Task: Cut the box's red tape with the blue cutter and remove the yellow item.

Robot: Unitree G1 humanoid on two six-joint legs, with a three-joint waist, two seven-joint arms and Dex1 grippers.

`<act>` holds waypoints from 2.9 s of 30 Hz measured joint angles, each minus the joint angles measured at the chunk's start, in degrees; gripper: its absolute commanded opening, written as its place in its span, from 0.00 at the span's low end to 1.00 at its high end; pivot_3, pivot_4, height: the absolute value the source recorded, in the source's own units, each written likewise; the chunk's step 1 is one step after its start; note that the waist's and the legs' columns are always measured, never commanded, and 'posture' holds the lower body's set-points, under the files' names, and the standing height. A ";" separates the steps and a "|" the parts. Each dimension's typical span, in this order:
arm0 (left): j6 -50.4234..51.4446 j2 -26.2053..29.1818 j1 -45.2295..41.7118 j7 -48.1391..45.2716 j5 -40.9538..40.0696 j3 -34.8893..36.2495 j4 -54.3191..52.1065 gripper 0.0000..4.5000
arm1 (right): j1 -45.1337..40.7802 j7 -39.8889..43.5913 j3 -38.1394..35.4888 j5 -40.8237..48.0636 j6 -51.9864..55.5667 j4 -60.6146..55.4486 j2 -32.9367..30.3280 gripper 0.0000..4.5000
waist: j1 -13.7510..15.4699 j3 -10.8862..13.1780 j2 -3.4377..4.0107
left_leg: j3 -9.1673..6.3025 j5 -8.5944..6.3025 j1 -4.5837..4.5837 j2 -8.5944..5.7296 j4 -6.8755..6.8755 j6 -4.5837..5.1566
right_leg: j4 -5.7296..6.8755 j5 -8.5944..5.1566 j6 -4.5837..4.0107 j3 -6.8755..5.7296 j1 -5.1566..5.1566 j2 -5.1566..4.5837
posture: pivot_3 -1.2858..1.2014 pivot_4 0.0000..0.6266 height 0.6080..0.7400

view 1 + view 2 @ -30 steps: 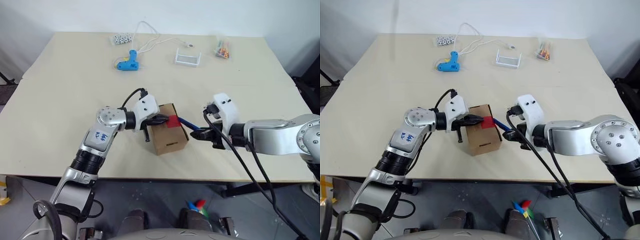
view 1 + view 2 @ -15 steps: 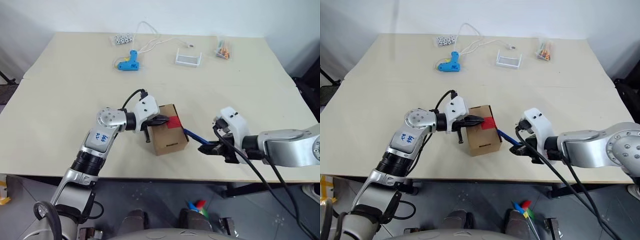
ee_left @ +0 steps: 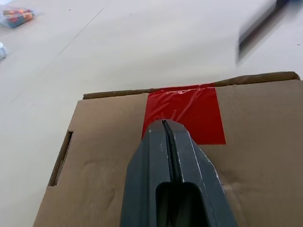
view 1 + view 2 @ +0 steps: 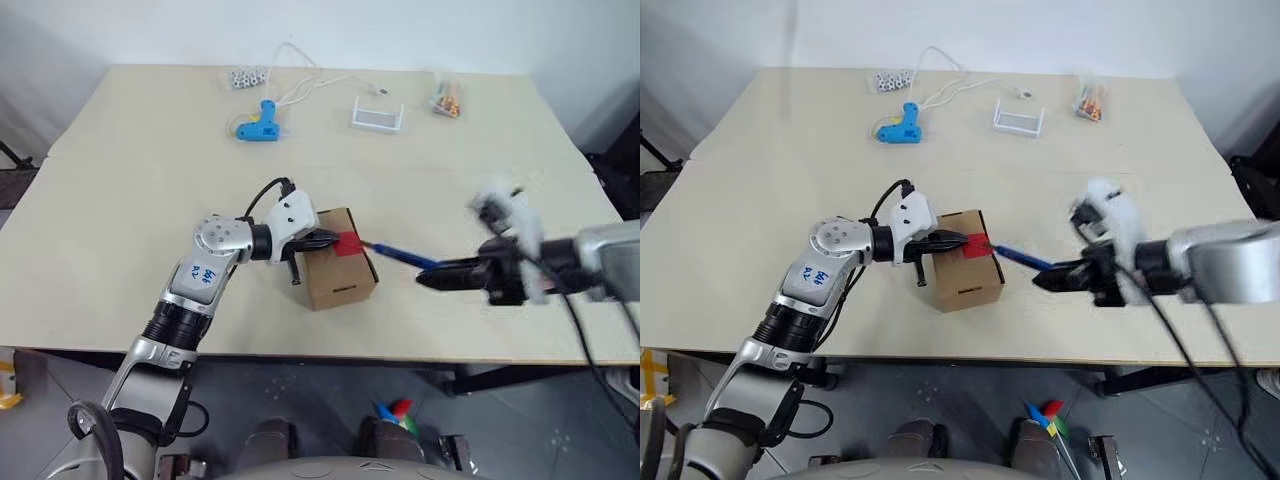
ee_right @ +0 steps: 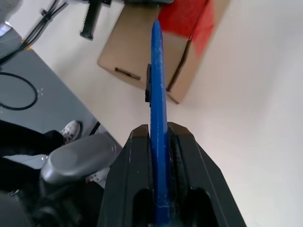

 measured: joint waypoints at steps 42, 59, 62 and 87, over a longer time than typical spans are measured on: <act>18.39 5.33 15.71 7.44 -8.02 5.71 -12.72 0.00 | 15.67 29.61 8.15 -94.92 -39.33 6.68 54.82 0.01 | -0.51 0.07 0.11 | 0.57 0.03 0.19 -0.03 -0.08 -0.04 | 0.41 0.04 0.01 0.44 -0.33 0.02 | 0.52 0.24 1.00; 23.26 11.57 19.00 3.74 -10.50 7.01 -18.82 0.00 | 19.45 29.54 9.33 -94.07 -22.53 -6.21 56.88 0.01 | -0.43 0.07 0.11 | 0.59 0.02 0.23 -0.04 -0.04 -0.05 | 0.47 0.04 0.00 0.50 -0.33 0.02 | 0.52 0.24 1.00; 23.51 12.65 19.16 2.75 -10.87 6.90 -19.96 0.00 | 19.60 29.65 7.69 -93.78 -21.44 -6.28 55.84 0.01 | -0.48 0.07 0.11 | 0.59 0.02 0.24 -0.03 -0.05 -0.05 | 0.48 0.04 0.00 0.50 -0.33 0.02 | 0.52 0.24 1.00; 15.42 9.38 -0.67 -7.53 -9.19 -2.19 -7.79 0.00 | 8.14 17.49 -19.20 -69.50 21.43 -8.65 67.88 0.99 | -1.98 0.06 0.08 | 1.00 0.03 0.19 -0.09 -0.28 -0.07 | 0.97 0.04 0.00 1.05 -1.00 0.06 | 0.52 0.24 1.00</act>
